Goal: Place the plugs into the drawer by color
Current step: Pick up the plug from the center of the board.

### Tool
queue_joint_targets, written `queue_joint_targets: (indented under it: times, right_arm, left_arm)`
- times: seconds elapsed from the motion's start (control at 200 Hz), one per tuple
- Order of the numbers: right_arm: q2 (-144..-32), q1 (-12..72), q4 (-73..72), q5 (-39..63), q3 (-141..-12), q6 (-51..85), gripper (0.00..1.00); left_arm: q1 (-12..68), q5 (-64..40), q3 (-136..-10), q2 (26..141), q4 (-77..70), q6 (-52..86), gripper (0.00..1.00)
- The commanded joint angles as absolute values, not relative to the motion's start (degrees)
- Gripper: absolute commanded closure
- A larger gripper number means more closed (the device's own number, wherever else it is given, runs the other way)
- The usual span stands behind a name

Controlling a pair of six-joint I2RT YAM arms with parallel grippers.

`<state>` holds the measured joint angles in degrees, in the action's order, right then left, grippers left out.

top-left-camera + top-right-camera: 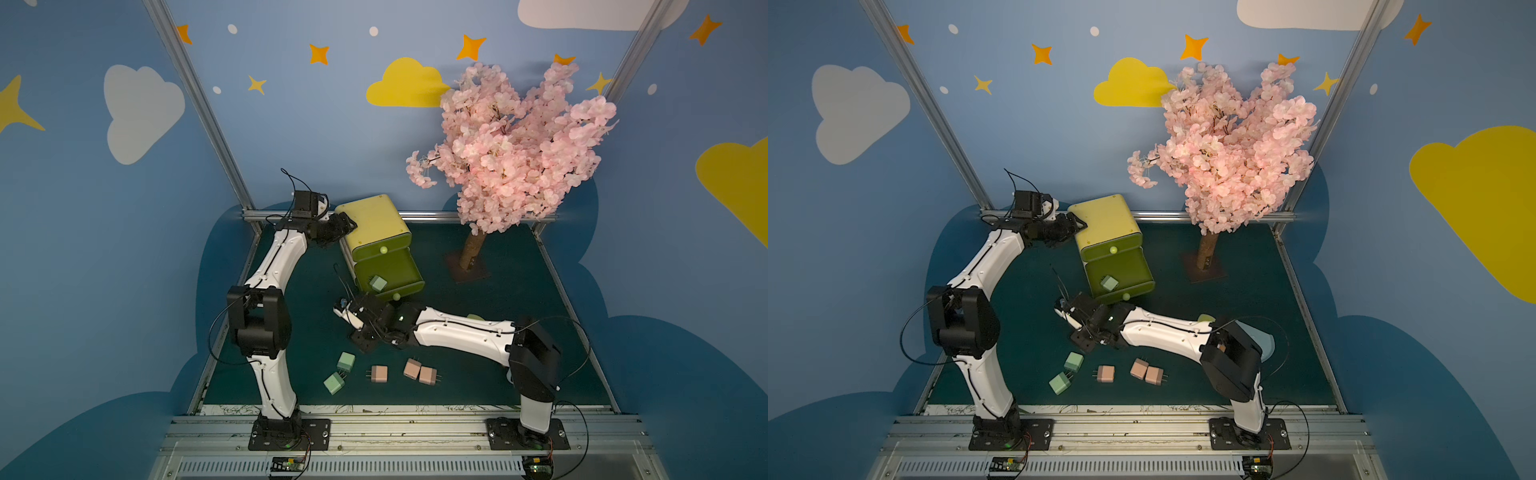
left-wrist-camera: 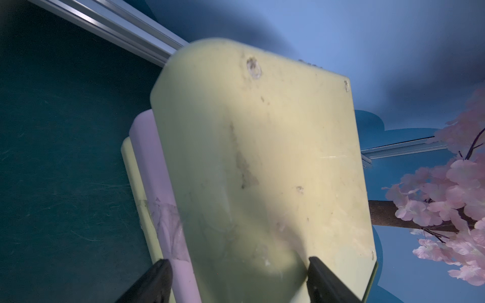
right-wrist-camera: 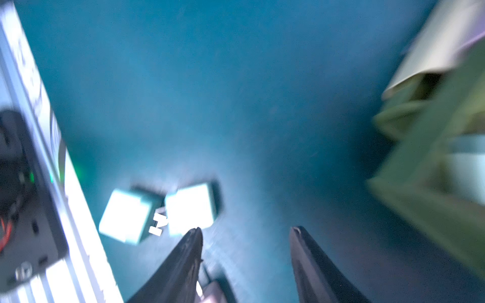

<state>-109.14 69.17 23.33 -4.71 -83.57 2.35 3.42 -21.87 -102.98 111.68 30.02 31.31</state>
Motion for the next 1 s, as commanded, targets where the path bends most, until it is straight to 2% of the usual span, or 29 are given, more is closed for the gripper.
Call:
queue_joint_targets:
  times: [0.0, 0.165, 0.426, 0.996]
  right_arm:
    - [-110.7, 72.4, 20.2, -3.0, -82.9, -1.2, 0.38]
    - [-115.4, 75.7, 22.0, -4.7, -85.3, -1.8, 0.35]
    - [-120.9, 75.8, 23.5, -6.3, -89.2, -2.2, 0.33]
    - [-121.8, 73.8, 24.7, -10.0, -89.5, -3.0, 0.34]
  left_arm:
    - [3.5, -20.9, -101.8, 110.6, 31.8, 30.5, 0.18]
    - [3.9, -20.6, -101.6, 110.3, 31.8, 30.3, 0.18]
    - [4.0, -20.7, -101.6, 110.1, 31.8, 30.3, 0.18]
    - [4.0, -20.7, -101.8, 110.2, 31.8, 30.2, 0.18]
